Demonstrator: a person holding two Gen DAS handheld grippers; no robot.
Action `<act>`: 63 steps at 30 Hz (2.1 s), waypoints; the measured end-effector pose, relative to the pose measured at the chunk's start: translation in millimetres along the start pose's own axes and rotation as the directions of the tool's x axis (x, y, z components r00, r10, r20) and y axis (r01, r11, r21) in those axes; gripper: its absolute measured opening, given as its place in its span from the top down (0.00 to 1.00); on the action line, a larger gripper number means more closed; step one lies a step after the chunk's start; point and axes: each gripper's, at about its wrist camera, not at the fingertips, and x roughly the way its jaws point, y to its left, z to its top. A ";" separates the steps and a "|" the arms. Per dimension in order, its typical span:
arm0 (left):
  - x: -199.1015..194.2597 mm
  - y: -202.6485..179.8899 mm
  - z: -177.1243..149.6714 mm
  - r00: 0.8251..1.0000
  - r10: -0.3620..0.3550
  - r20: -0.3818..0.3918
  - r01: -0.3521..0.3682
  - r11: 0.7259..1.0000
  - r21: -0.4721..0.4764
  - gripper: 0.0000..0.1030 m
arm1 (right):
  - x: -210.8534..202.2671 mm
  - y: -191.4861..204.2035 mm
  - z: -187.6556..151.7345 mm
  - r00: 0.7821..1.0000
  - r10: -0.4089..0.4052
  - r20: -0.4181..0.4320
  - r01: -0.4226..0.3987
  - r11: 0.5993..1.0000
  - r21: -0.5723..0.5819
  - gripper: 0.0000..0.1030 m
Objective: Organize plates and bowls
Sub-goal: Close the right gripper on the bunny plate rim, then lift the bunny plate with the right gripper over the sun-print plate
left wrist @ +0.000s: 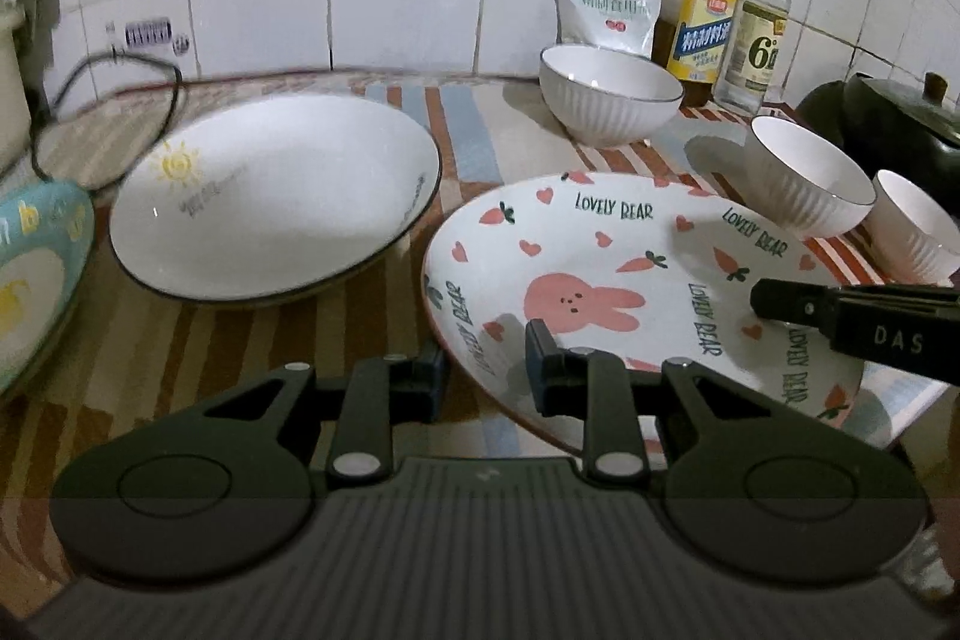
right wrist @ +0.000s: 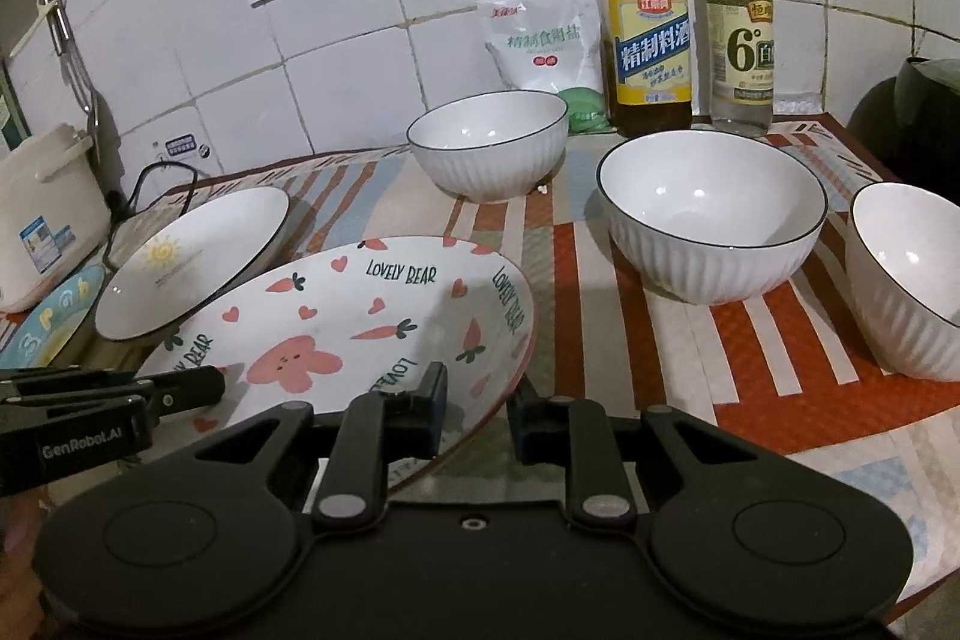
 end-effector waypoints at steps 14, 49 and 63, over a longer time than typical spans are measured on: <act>24.3 17.0 26.1 0.989 -0.029 -0.146 0.030 1.000 0.003 0.72 | 21.0 -26.5 21.7 0.971 0.119 -0.205 -0.121 0.993 0.003 0.72; -45.5 58.6 37.7 0.999 0.022 0.032 -0.021 0.999 -0.036 0.76 | -4.5 41.3 49.8 0.976 0.197 -0.095 -0.206 0.973 -0.099 0.79; -26.4 141.8 45.1 0.989 0.143 0.035 -0.137 0.982 -0.132 0.76 | 77.6 100.5 74.8 0.943 0.303 -0.138 -0.317 0.944 -0.092 0.80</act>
